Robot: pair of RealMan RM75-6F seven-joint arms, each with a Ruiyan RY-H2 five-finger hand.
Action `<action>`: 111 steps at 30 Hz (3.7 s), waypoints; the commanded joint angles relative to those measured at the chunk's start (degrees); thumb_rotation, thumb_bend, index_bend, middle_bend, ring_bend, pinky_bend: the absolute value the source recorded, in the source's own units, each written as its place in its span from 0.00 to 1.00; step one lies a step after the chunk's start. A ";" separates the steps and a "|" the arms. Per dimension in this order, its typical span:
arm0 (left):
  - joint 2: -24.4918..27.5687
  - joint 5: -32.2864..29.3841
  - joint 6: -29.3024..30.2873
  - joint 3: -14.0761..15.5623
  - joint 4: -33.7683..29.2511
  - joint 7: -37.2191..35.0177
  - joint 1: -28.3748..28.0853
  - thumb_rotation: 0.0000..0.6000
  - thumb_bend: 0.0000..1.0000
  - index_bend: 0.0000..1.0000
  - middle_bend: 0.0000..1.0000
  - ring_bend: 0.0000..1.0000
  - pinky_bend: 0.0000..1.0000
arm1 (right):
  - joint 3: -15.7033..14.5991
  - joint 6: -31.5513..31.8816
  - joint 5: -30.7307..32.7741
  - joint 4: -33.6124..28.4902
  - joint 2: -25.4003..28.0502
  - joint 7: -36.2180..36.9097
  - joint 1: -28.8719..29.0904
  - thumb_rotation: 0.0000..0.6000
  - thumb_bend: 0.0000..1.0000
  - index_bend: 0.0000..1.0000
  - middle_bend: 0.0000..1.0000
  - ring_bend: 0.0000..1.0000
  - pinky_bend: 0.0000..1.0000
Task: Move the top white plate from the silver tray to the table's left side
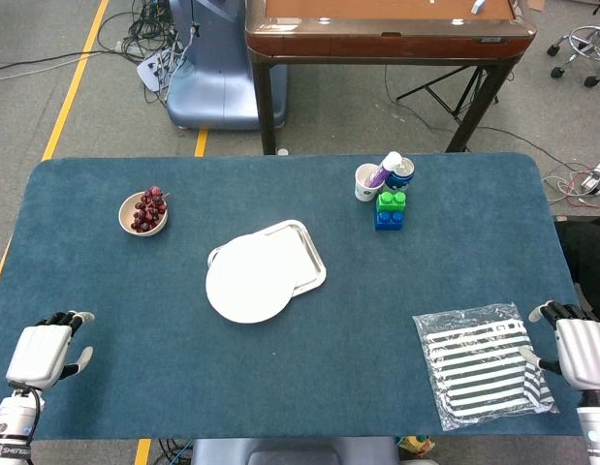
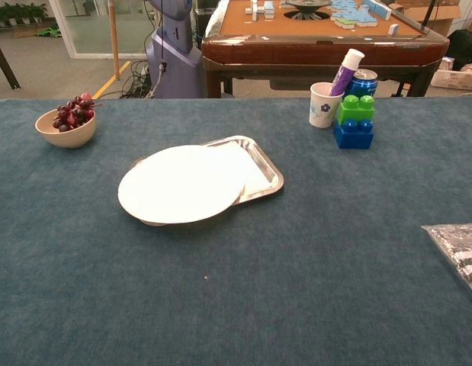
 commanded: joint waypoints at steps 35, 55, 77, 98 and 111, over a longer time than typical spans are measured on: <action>-5.87 15.47 -5.57 0.96 7.44 -14.38 -8.74 1.00 0.17 0.33 0.00 0.00 0.07 | 0.19 2.79 0.20 -1.01 0.67 -0.62 -1.39 1.00 0.07 0.46 0.40 0.34 0.41; -15.94 20.57 -9.05 0.37 20.74 -26.05 -17.83 1.00 0.17 0.38 0.00 0.00 0.07 | 0.68 5.45 0.20 -1.92 1.77 -0.06 -3.01 1.00 0.07 0.46 0.40 0.34 0.41; -23.05 16.73 -11.78 -0.98 25.21 -15.66 -21.62 1.00 0.17 0.40 0.00 0.00 0.07 | 0.98 5.80 0.08 -2.17 2.21 0.51 -3.36 1.00 0.07 0.46 0.40 0.34 0.41; -27.56 11.44 -14.18 -2.16 28.51 -10.12 -23.35 1.00 0.17 0.42 0.00 0.00 0.07 | 1.10 5.96 -0.05 -2.32 2.38 0.68 -3.56 1.00 0.07 0.46 0.40 0.34 0.41; -28.88 10.80 -13.78 -2.26 29.77 -9.85 -24.14 1.00 0.17 0.19 0.00 0.00 0.08 | 1.42 6.82 -0.06 -2.56 2.73 0.96 -3.97 1.00 0.07 0.46 0.40 0.34 0.41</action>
